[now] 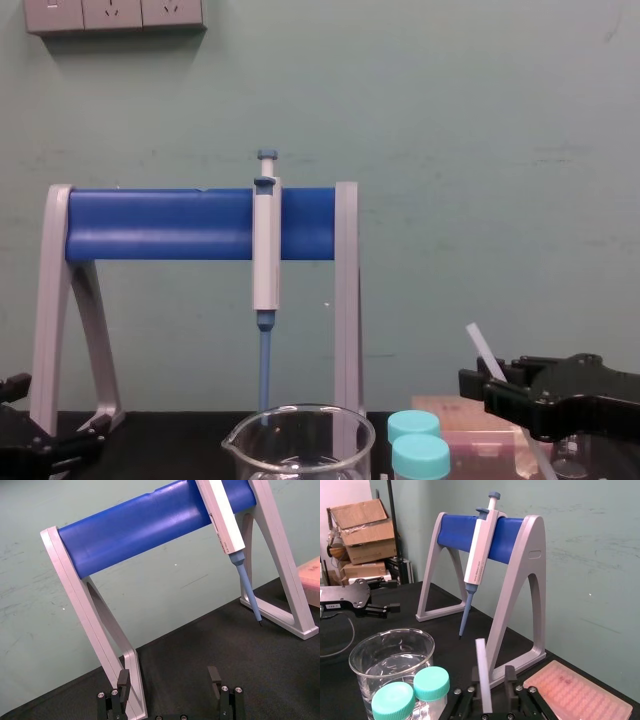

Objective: Pick up the stirring rod with one hand, then place it down.

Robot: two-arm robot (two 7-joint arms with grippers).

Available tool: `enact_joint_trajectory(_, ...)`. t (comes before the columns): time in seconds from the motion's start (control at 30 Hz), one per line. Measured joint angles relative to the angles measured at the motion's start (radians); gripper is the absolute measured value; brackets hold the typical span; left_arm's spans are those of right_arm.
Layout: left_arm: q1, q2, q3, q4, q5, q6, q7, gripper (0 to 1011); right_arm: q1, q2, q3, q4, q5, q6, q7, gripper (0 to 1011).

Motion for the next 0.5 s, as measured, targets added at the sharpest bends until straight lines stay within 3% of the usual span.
enact_joint_trajectory(0.3, 0.0, 0.0, 0.0, 0.0, 0.0, 0.0, 0.0, 1000, 0.0, 0.0, 0.0, 0.0, 0.0, 0.0, 0.0, 72)
enact_joint_trajectory(0.5, 0.0, 0.0, 0.0, 0.0, 0.0, 0.0, 0.0, 1000, 0.0, 0.0, 0.0, 0.0, 0.0, 0.0, 0.0, 72)
